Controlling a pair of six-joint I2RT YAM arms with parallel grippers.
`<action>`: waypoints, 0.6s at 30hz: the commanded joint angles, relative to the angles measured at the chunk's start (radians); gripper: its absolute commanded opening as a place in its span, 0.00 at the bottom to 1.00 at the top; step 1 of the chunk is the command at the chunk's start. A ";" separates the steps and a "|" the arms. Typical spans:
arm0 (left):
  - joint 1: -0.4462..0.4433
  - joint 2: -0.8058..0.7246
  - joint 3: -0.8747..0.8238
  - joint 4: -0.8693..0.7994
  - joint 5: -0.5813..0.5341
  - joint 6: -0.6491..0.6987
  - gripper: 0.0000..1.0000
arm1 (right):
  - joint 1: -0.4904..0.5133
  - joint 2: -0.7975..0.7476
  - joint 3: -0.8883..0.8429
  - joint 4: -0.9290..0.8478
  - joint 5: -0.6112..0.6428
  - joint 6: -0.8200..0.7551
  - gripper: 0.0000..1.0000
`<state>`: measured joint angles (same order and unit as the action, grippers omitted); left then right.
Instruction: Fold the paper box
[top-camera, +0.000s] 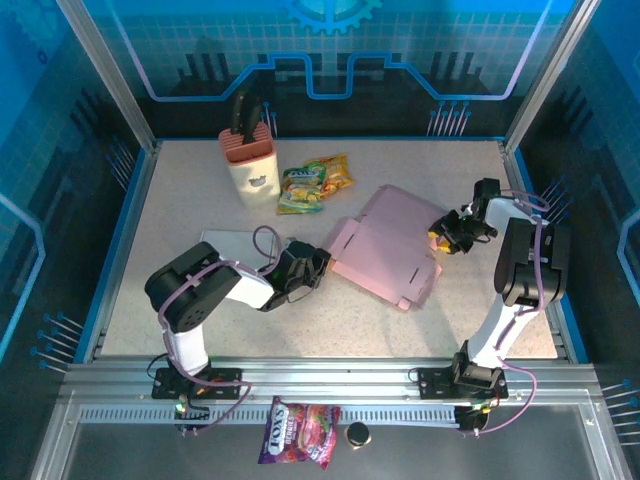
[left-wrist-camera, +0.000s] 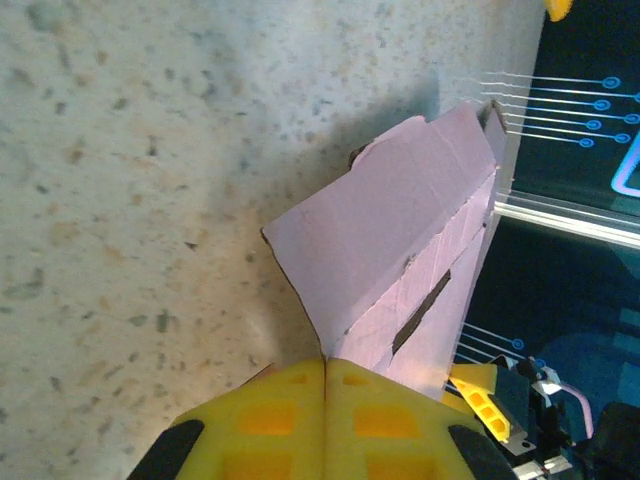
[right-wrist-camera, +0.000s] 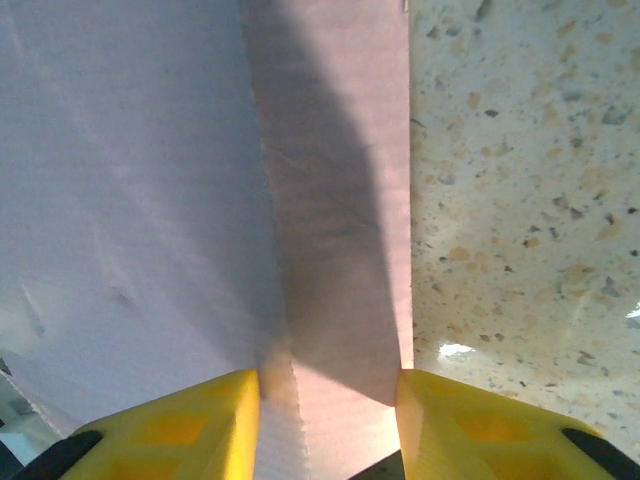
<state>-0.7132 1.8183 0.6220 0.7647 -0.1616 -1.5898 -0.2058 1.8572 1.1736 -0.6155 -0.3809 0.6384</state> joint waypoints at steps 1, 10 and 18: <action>0.002 -0.064 0.031 -0.025 -0.021 0.045 0.00 | 0.022 -0.046 0.036 -0.049 0.009 0.000 0.43; 0.000 -0.109 0.042 -0.058 -0.035 0.017 0.00 | 0.049 -0.313 -0.026 -0.122 0.139 0.186 0.53; -0.006 -0.112 0.062 -0.080 -0.030 0.011 0.00 | 0.462 -0.768 -0.330 -0.070 0.275 0.817 0.66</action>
<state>-0.7136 1.7359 0.6571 0.7002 -0.1707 -1.5887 0.1154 1.1572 0.9539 -0.6666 -0.1844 1.1187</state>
